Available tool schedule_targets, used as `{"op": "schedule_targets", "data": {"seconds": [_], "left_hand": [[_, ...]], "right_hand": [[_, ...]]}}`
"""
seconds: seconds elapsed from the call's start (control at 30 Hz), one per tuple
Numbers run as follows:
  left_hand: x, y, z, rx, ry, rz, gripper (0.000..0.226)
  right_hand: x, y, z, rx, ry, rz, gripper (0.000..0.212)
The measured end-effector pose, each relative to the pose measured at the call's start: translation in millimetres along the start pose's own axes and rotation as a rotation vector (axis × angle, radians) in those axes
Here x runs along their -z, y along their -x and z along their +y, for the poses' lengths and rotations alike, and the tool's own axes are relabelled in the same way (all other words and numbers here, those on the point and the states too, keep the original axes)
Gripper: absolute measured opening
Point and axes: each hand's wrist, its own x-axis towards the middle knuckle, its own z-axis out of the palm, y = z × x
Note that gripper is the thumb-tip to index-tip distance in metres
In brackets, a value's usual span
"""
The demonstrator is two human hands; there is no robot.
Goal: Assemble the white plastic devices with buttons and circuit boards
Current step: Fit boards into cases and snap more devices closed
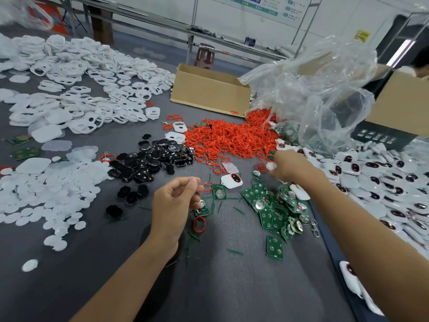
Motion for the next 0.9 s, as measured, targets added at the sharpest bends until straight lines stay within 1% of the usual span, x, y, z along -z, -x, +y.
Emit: {"op": "schedule_targets", "data": {"seconds": [0.07,0.1,0.17,0.23,0.37,0.53,0.63,0.8,0.9], "left_hand": [[-1,0,0,0.003,-0.003,0.003,0.015],[-1,0,0,0.006,-0.002,0.005,0.014],[0,0,0,0.008,0.008,0.006,0.014],[0,0,-1,0.014,0.022,0.005,0.014],[1,-1,-1,0.021,0.041,0.008,0.012],[1,-2,-2,0.015,0.024,0.0,0.014],[0,-1,-1,0.009,0.017,0.008,0.014],[0,-2,-1,0.011,0.009,0.004,0.013],[1,0,0,0.014,0.022,0.003,0.013]], "right_hand": [[7,2,-16,0.13,-0.083,0.096,0.022],[8,5,-28,0.233,-0.134,0.086,0.03],[5,11,-49,0.426,-0.144,-0.013,0.047],[-4,15,-61,0.508,-0.068,-0.075,0.049],[-22,20,-64,0.465,-0.054,0.003,0.046],[-35,23,-65,0.397,-0.163,0.055,0.046],[-40,19,-64,0.367,-0.187,0.083,0.048],[-37,12,-63,0.367,-0.192,0.035,0.045],[-31,22,-57,0.378,-0.291,0.049,0.046]]}}
